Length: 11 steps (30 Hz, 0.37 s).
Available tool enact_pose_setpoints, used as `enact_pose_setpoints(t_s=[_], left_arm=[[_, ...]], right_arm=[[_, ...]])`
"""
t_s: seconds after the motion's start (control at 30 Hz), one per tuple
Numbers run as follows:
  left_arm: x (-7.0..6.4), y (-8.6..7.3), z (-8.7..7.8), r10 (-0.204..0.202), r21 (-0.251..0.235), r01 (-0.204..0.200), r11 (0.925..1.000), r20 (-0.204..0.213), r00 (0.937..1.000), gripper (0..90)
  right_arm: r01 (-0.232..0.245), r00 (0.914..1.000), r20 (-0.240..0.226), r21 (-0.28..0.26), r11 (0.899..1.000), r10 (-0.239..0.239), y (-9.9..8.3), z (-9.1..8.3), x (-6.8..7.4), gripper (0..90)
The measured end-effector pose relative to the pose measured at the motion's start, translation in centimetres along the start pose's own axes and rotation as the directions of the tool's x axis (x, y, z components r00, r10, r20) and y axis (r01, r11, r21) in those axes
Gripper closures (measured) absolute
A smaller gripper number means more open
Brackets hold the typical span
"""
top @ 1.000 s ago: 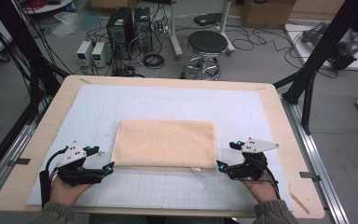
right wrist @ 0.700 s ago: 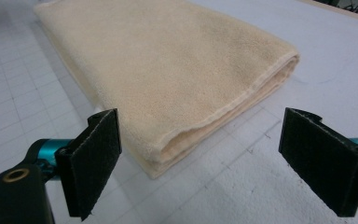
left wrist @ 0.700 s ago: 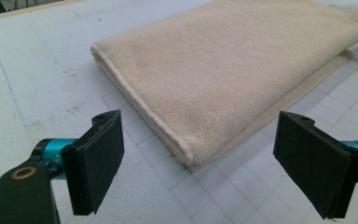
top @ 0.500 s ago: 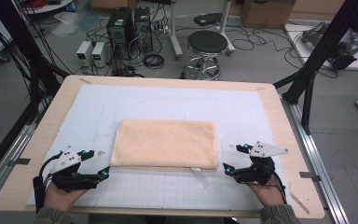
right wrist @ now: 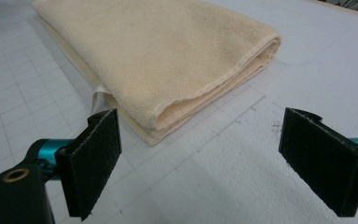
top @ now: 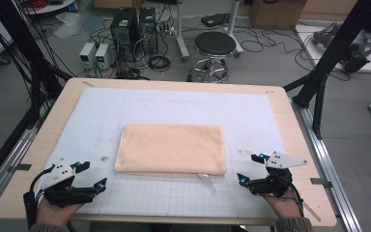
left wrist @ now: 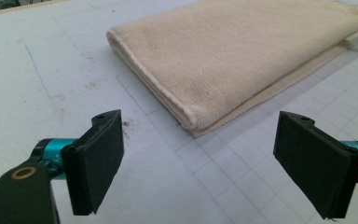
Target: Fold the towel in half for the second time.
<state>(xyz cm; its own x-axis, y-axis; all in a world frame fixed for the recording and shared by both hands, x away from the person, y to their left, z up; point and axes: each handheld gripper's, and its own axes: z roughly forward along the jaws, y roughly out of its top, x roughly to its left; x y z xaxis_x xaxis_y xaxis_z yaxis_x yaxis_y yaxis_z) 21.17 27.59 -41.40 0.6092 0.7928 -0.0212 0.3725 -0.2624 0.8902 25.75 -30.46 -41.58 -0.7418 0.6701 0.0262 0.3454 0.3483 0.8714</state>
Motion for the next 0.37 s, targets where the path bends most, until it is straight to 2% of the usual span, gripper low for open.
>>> enact_pose_setpoints(t_s=[0.2, 0.37], left_arm=[[0.25, -0.29, -0.59, -0.011, -0.010, 0.011, 0.9999, -0.015, 0.9998, 16.7], [0.23, -0.25, -0.47, -0.011, -0.008, 0.010, 0.9999, -0.012, 0.9999, 16.7]], right_arm=[[0.001, 1.0000, -0.008, 0.013, 1.000, -0.001, -0.23, -0.02, 0.31, 12.3], [0.000, 0.9999, -0.013, 0.015, 1.000, 0.000, -0.26, 0.09, 0.34, 12.3]])
